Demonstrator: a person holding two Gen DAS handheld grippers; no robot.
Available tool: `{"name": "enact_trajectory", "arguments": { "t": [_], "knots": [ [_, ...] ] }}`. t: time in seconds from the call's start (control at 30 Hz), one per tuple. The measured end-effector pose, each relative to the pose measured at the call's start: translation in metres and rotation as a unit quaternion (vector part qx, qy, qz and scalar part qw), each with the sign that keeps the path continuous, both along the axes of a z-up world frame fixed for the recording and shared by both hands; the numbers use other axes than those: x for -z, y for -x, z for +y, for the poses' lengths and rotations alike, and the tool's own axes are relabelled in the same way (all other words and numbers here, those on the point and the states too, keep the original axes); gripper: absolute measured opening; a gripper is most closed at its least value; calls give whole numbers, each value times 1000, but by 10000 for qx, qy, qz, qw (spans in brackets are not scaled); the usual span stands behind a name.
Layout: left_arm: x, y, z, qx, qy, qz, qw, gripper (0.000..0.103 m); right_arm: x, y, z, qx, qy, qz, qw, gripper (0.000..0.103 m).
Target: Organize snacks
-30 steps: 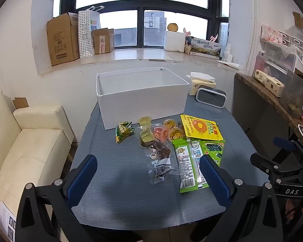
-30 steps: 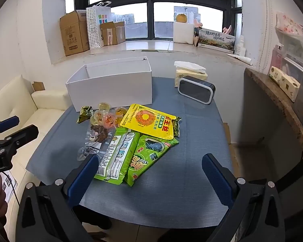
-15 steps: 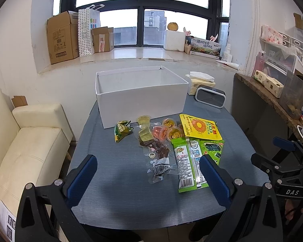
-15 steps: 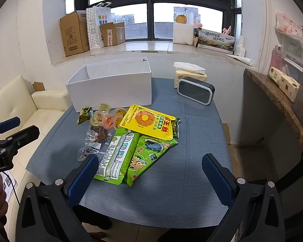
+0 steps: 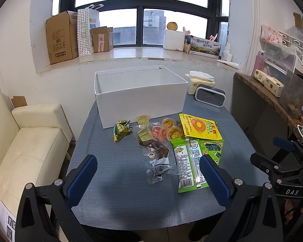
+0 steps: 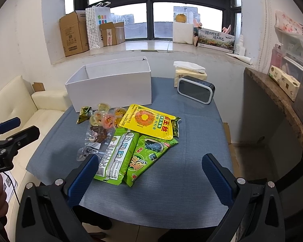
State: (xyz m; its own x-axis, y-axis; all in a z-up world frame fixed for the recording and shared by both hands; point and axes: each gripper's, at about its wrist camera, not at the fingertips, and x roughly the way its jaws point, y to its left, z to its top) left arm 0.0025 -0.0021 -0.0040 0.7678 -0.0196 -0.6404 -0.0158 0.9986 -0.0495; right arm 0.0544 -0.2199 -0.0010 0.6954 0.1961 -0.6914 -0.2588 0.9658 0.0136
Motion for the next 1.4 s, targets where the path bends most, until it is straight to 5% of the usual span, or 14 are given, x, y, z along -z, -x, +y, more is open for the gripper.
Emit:
{"name": "enact_trajectory", "arguments": {
  "t": [1.4],
  "knots": [
    [1,1,-4,54,-66,25,10000,103,2,6,8,-231,2,-132,9996,103]
  ]
}}
